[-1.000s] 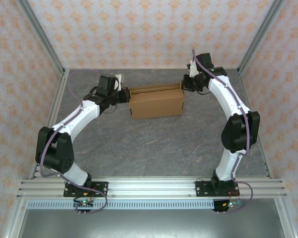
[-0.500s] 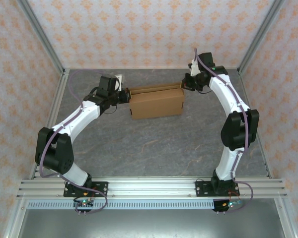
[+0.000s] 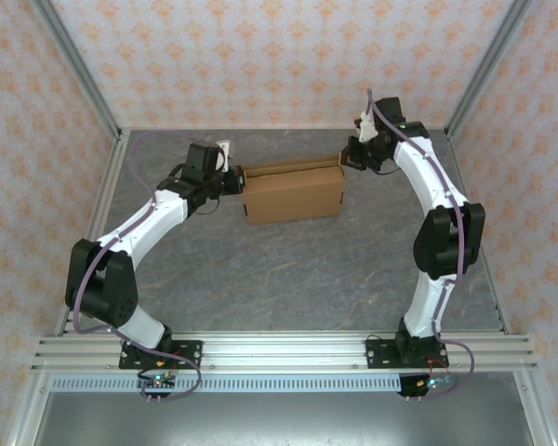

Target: Fold the paper box

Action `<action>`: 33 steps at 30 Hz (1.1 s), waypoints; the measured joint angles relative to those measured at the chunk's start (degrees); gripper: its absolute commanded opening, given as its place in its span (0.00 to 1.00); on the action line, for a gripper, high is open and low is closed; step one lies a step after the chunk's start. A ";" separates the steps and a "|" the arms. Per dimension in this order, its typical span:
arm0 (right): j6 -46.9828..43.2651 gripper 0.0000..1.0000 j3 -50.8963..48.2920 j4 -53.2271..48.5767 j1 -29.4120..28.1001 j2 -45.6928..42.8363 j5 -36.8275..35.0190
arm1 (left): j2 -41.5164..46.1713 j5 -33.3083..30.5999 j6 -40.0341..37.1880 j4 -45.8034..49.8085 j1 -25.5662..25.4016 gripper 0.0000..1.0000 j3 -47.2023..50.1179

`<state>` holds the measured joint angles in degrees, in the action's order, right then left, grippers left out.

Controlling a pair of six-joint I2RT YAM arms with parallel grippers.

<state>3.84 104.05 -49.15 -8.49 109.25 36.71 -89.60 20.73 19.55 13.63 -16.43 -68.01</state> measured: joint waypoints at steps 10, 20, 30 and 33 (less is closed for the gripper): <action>0.00 0.01 2.97 -2.40 0.31 0.98 1.51 | 0.00 -0.46 -0.15 0.00 -0.09 0.00 0.00; -0.02 0.01 4.33 -3.26 1.05 1.92 3.43 | 0.00 -0.59 -0.17 -0.02 -0.09 0.00 0.07; -2.97 0.02 -0.83 -0.48 1.53 0.50 3.58 | 0.00 -0.63 -0.17 -0.48 -0.15 0.00 0.37; -3.56 0.02 -4.04 1.14 1.53 -1.73 3.39 | 0.24 -0.76 -0.15 -0.83 -0.46 0.00 0.70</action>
<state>0.27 100.01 -48.01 -6.96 107.53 40.10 -89.36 19.97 19.40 12.80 -16.88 -67.31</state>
